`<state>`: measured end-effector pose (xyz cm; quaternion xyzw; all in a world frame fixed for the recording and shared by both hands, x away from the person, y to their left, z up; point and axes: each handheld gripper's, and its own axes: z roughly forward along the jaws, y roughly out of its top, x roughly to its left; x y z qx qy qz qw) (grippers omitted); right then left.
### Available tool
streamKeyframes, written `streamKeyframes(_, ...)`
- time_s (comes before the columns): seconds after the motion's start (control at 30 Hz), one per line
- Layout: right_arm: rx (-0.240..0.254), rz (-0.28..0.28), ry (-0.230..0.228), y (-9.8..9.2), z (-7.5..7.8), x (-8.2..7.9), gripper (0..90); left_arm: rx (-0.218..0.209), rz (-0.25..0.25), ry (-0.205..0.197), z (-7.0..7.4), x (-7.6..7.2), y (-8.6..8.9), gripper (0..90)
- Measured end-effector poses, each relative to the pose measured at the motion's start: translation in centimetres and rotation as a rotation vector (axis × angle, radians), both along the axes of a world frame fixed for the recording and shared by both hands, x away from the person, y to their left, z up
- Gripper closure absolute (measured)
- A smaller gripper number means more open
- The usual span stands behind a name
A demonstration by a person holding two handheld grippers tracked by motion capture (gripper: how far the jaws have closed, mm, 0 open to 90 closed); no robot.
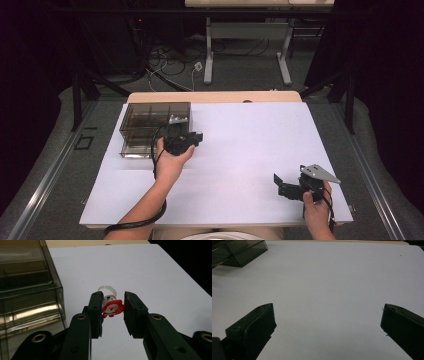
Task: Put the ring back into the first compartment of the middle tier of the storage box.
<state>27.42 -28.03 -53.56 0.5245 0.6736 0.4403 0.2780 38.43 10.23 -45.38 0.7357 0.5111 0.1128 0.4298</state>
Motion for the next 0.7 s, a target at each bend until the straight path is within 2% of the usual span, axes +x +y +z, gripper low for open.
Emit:
streamKeyframes(0.33, 0.003, 0.001, -0.001, 0.1, -0.1, 0.1, 0.0, -0.018, 0.039, 0.009, 0.4, -0.3, 2.1, 68.9)
streamKeyframes(0.7, -0.007, 0.004, -0.010, 0.2, -0.2, 0.2, 0.0, -0.018, 0.096, -0.018, 1.6, -0.4, 4.3, 68.9)
